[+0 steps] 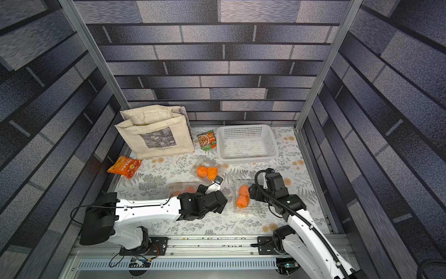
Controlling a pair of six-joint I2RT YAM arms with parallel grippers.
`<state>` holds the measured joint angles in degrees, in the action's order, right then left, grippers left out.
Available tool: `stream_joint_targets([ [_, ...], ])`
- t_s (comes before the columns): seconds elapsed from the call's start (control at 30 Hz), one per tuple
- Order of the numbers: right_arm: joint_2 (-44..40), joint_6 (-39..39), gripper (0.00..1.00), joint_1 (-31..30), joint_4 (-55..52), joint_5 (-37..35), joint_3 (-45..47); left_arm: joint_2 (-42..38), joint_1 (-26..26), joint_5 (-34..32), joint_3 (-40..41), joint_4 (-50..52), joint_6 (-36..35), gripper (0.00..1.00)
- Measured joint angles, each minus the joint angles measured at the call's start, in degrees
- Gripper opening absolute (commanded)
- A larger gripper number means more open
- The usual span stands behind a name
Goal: Take oranges out of containers
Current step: Move the packing box to the center of the board.
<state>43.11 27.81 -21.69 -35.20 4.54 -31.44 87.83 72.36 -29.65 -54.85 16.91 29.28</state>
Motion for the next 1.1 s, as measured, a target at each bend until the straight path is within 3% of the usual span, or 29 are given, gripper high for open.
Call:
stream_joint_targets([
  [0.1, 1.1, 0.5, 0.62, 0.1, 0.5, 1.2, 0.4, 1.3, 0.0, 3.0, -0.5, -3.3, 0.3, 0.96],
  [0.47, 0.8, 3.5, 0.61, 0.1, 7.5, 7.9, 6.5, 4.7, -3.5, 8.5, -2.0, -7.5, 3.9, 0.97],
  [0.63, 1.4, 5.4, 0.56, 0.1, 12.8, 11.9, 8.1, 6.6, -5.0, 9.5, -3.1, -7.1, 4.4, 0.98],
  [0.87, -5.4, 11.5, 0.53, -0.2, 15.5, 14.1, 11.8, 6.7, -5.8, 9.9, -4.4, -6.0, 4.4, 0.98],
  [1.1, -6.7, 16.5, 0.53, -7.6, 16.3, 11.8, 13.4, 6.6, -7.0, 8.6, -5.0, -2.4, 4.4, 0.99],
])
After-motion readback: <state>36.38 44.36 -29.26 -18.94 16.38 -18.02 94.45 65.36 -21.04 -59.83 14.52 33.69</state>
